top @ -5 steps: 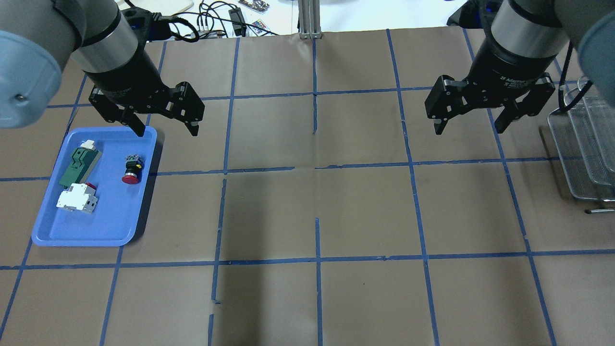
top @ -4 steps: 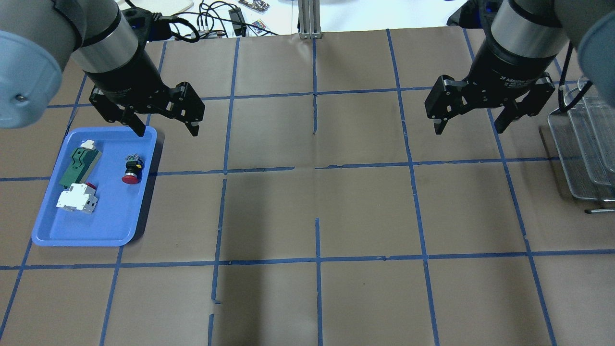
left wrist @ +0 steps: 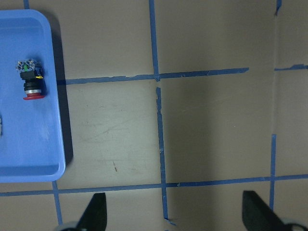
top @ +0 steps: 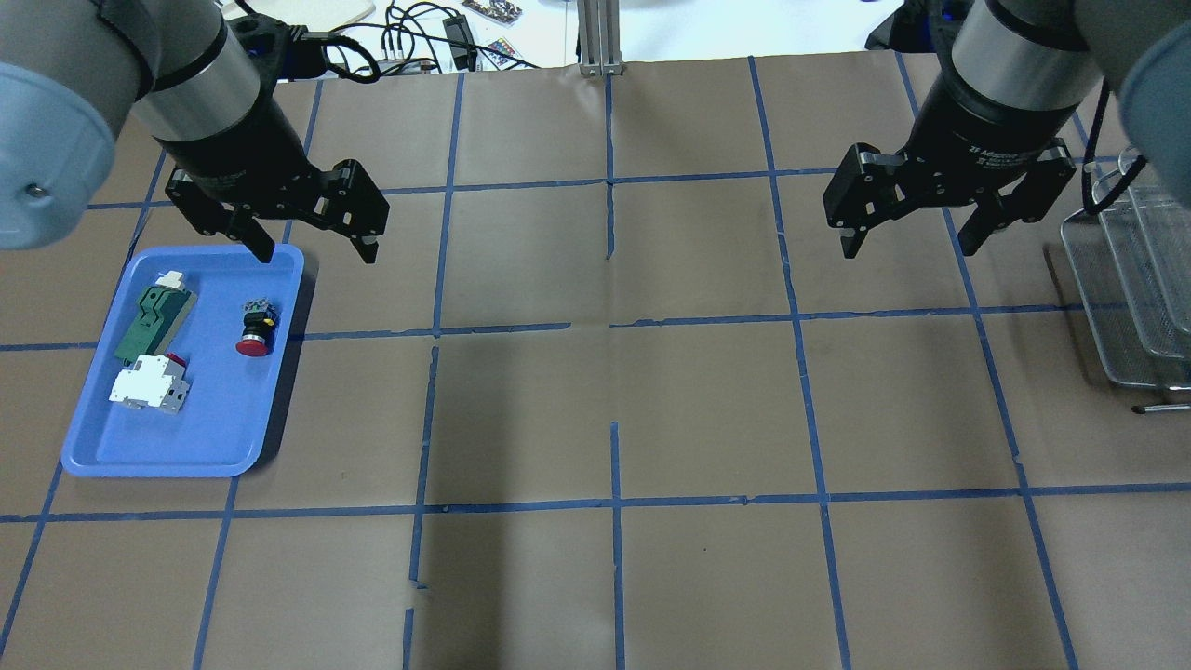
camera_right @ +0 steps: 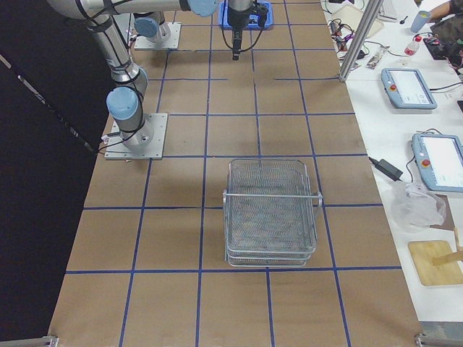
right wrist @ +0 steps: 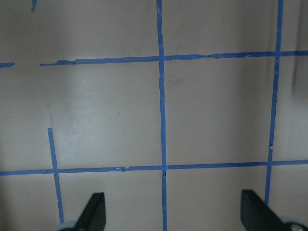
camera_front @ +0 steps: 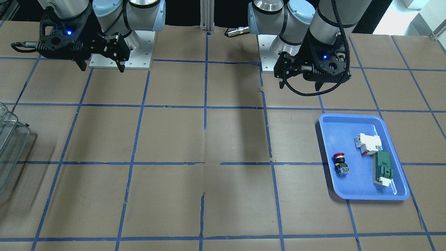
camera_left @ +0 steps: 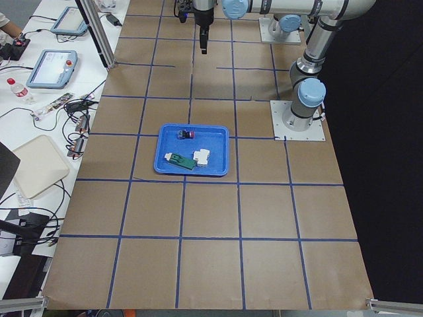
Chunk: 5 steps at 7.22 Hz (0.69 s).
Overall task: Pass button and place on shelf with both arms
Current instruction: 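Move the left gripper down toward the red push button in the blue tray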
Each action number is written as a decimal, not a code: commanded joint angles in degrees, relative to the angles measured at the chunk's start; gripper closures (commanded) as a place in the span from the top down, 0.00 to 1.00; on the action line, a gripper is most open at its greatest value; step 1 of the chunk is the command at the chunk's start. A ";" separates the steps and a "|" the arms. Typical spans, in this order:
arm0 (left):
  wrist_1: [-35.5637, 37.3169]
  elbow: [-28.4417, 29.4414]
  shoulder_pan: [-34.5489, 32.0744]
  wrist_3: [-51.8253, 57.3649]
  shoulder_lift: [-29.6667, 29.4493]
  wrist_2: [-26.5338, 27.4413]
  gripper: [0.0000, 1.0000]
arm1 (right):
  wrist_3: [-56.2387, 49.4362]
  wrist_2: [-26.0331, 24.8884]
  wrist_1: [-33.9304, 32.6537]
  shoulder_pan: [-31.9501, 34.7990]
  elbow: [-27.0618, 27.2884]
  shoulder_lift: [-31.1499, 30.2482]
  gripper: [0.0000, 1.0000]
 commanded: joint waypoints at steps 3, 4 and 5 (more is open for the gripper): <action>11.15 -5.29 14.97 15.61 -3.71 0.18 1.00 | -0.04 -0.09 -0.01 0.02 -0.01 -0.09 1.00; 17.39 -9.50 19.44 17.08 -4.94 0.09 1.00 | 0.05 0.09 0.08 0.02 -0.01 -0.09 1.00; 25.72 -13.11 23.84 22.40 -8.43 0.01 1.00 | -0.04 0.00 0.17 0.02 -0.01 -0.09 1.00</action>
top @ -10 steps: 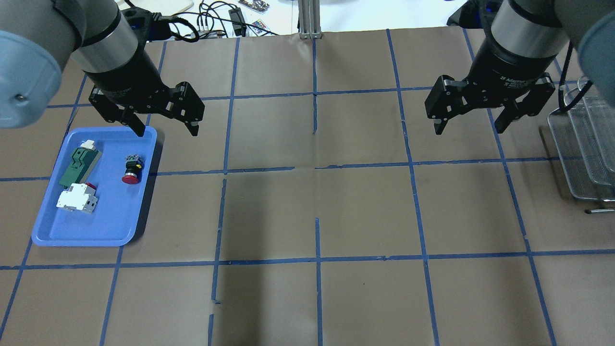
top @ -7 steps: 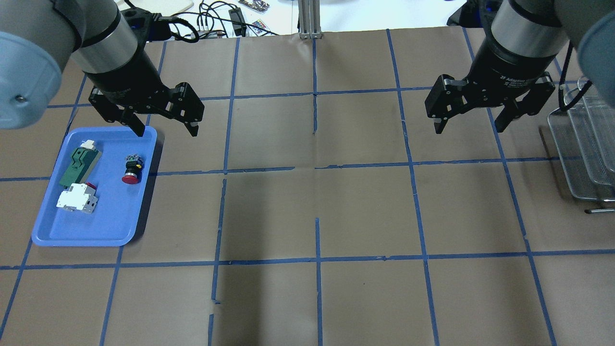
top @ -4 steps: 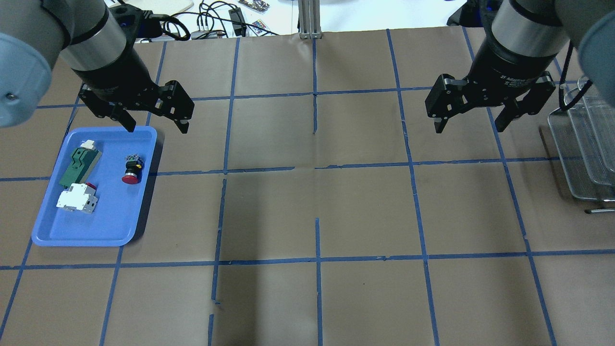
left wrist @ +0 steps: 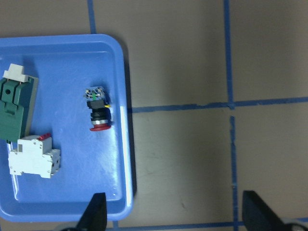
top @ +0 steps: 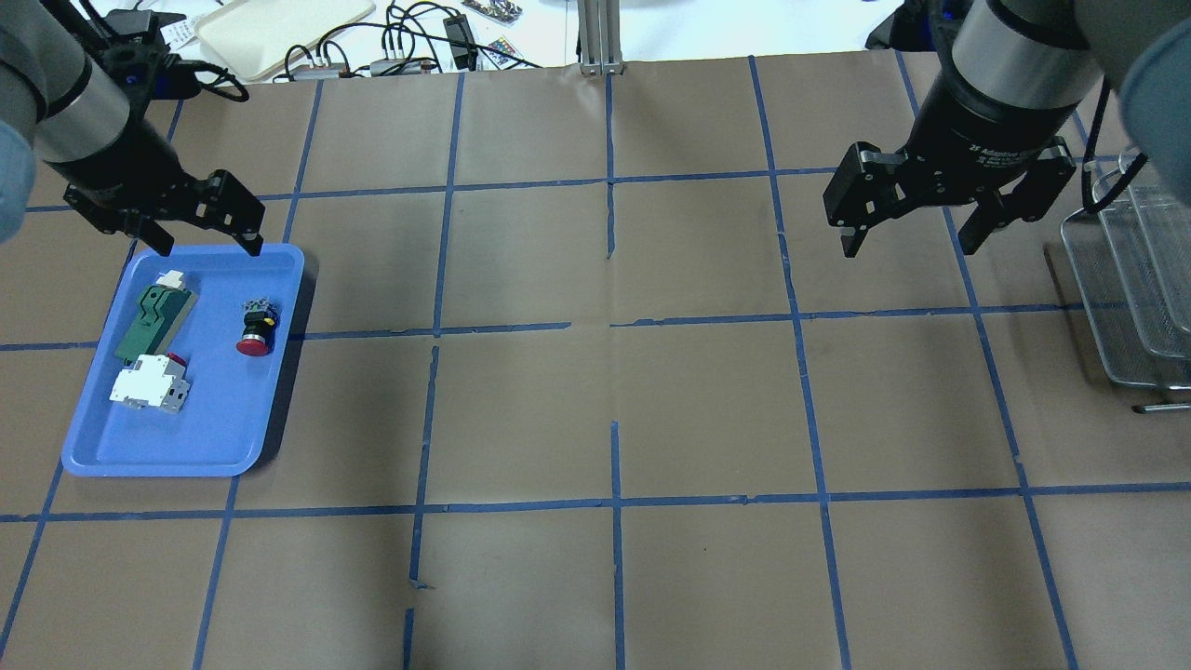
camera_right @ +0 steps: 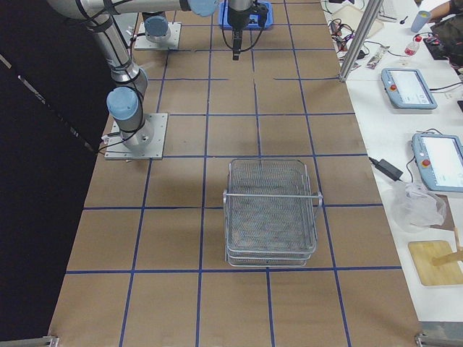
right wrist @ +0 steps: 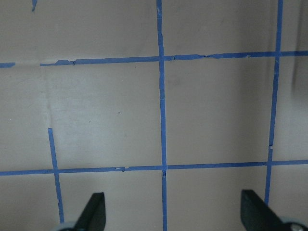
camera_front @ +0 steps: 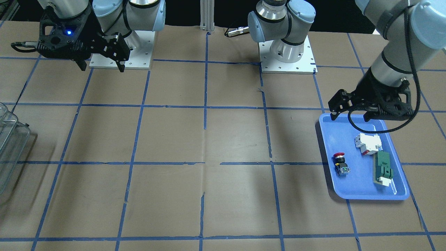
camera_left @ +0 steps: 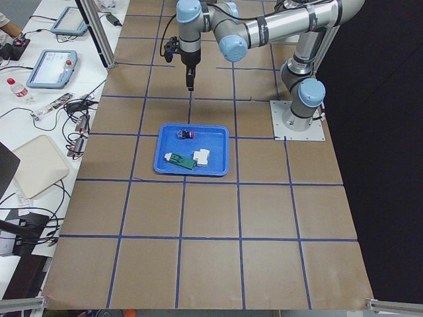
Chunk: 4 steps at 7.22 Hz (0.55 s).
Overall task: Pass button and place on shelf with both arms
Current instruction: 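Close the left gripper on the red push button in the tray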
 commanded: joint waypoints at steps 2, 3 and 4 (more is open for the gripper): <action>17.94 -7.03 9.00 11.36 -9.57 -0.52 1.00 | -0.04 -0.03 0.02 0.00 0.00 0.07 1.00; 18.06 -6.68 9.01 11.02 -12.30 -0.70 1.00 | -0.04 -0.03 0.02 0.00 0.00 0.07 1.00; 18.06 -7.29 8.92 10.84 -14.32 -2.53 1.00 | -0.04 0.41 -0.07 0.00 0.09 0.07 1.00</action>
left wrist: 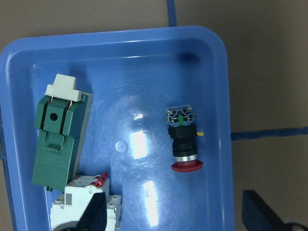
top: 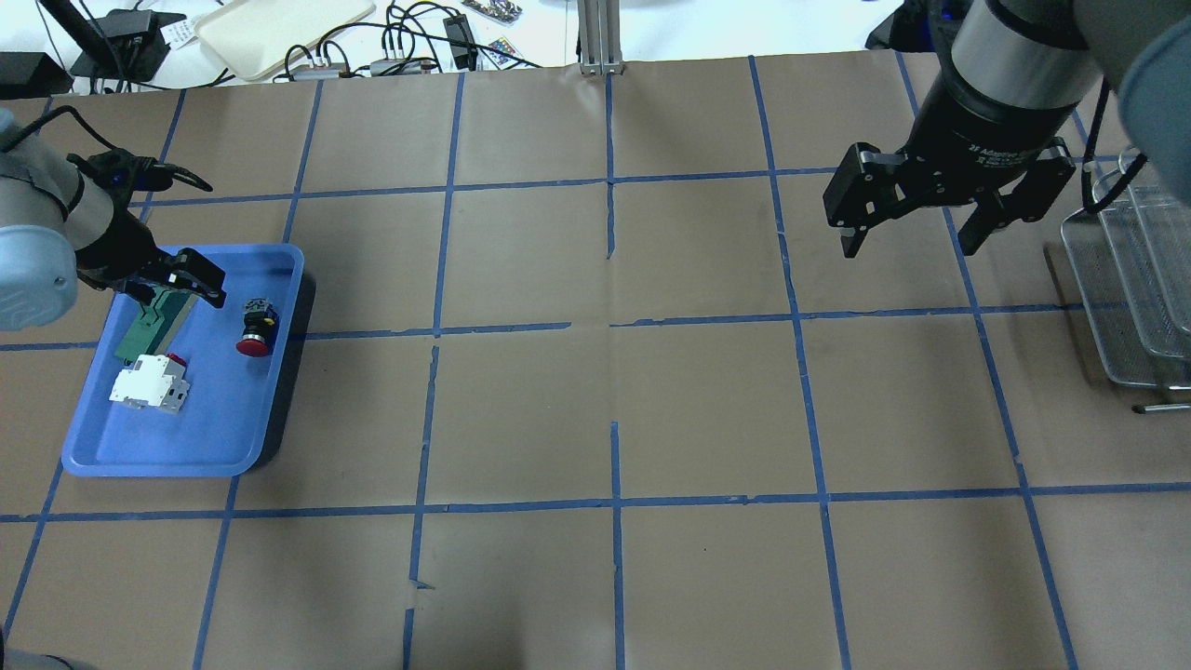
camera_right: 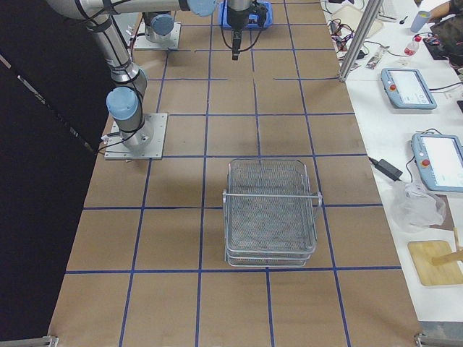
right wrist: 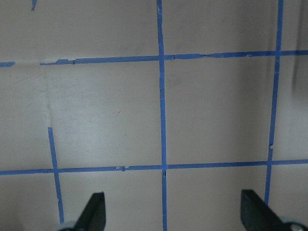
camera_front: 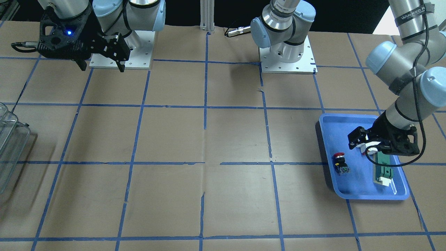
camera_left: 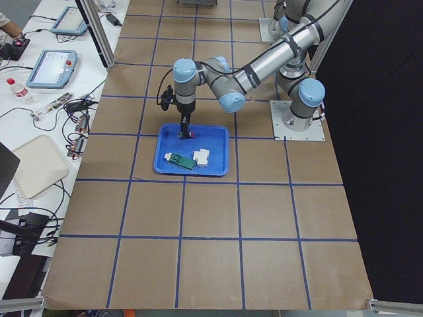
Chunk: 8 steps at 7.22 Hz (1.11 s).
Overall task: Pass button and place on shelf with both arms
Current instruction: 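Close the left gripper on the red push button in the tray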
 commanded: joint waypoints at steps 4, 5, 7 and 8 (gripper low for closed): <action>3.11 -0.96 0.21 0.33 -6.60 -4.11 1.00 | -0.09 -0.09 -0.07 0.00 0.07 0.01 1.00; 3.02 -1.23 0.21 0.15 -7.04 -4.11 0.95 | -0.09 0.17 -0.07 0.00 -0.02 0.01 1.00; 3.02 -1.32 0.21 0.24 -7.48 -4.02 0.86 | 0.08 0.25 -0.07 0.00 0.07 0.01 1.00; 2.93 -1.40 0.21 0.33 -7.74 -4.02 0.86 | 0.00 0.17 0.10 0.00 -0.02 -0.08 1.00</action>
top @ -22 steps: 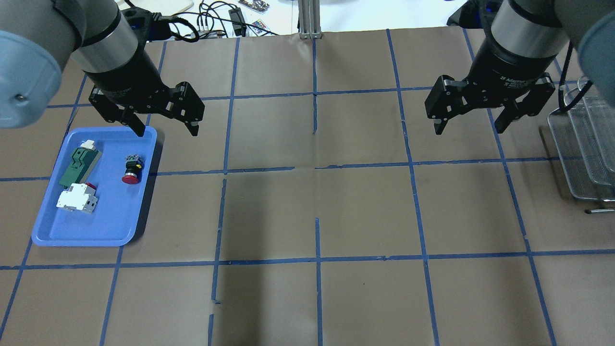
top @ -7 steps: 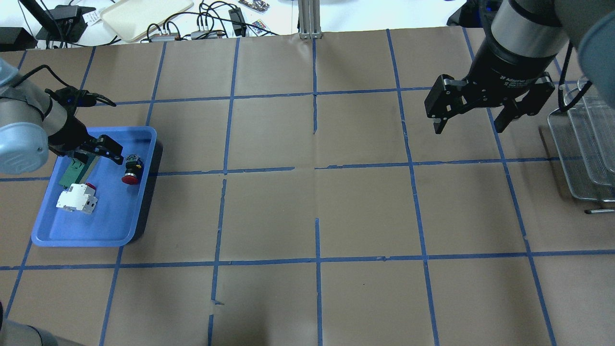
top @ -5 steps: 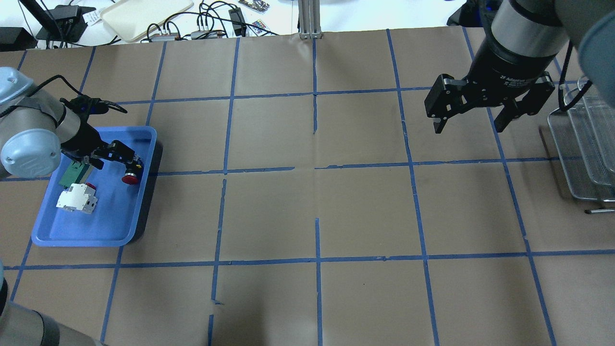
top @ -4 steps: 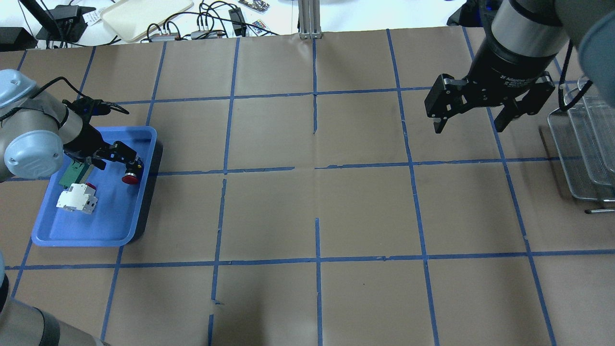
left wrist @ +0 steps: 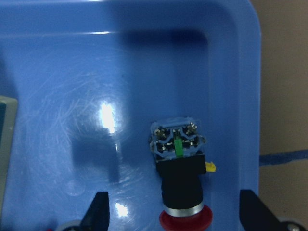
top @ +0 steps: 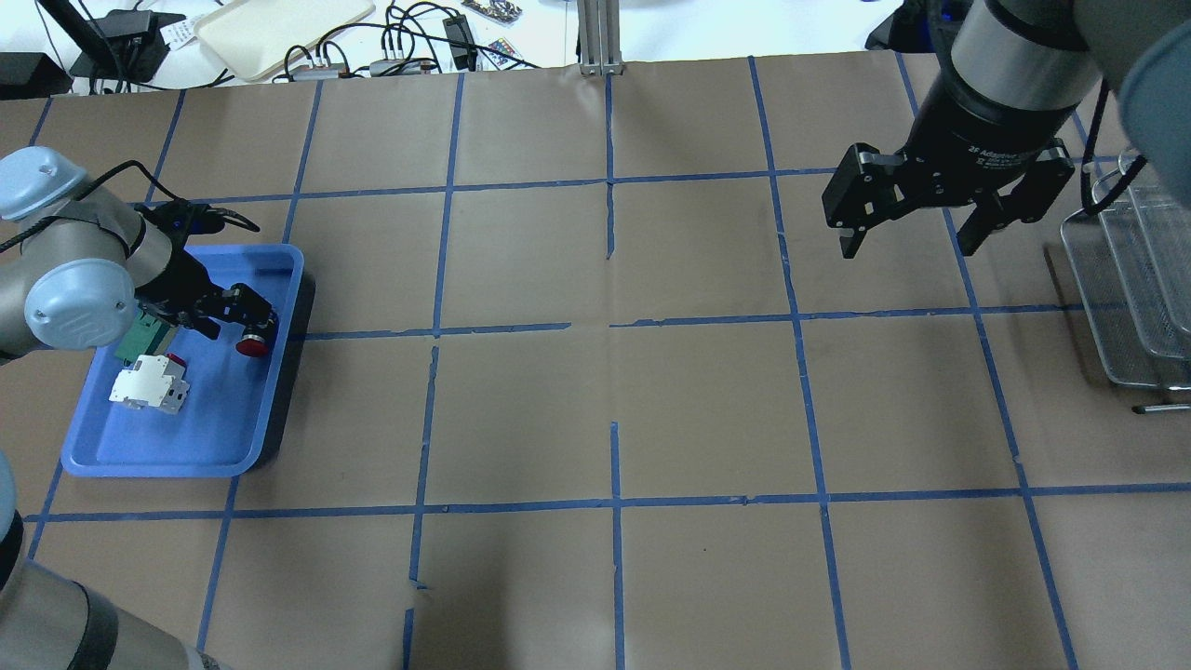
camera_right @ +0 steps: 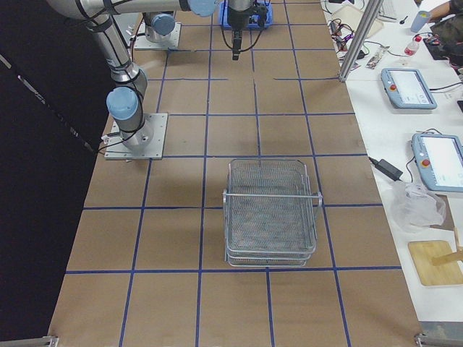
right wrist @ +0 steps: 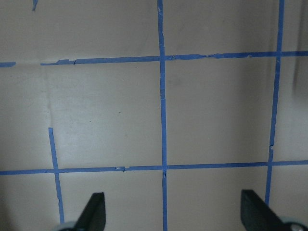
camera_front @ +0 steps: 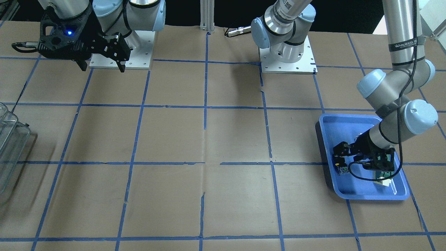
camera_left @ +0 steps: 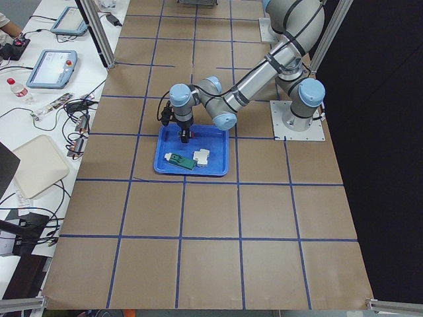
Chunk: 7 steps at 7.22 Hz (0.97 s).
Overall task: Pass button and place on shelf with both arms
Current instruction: 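Lift the button with the left gripper toward the table center while the right gripper approaches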
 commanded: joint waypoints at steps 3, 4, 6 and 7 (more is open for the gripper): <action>0.98 -1.14 0.00 0.59 -0.80 0.27 0.52 | 0.80 -0.23 0.67 0.00 -0.04 -0.07 1.00; 1.07 -1.06 0.00 0.77 -0.63 1.15 0.33 | 0.89 -0.23 0.58 0.00 -0.04 0.01 1.00; 1.07 -0.88 0.00 1.30 -0.45 1.15 0.05 | 0.98 0.38 0.32 -0.44 -0.04 0.19 1.00; 0.99 -0.53 0.09 4.17 0.59 1.15 0.00 | 3.94 0.56 -0.03 -0.53 -0.12 0.54 1.00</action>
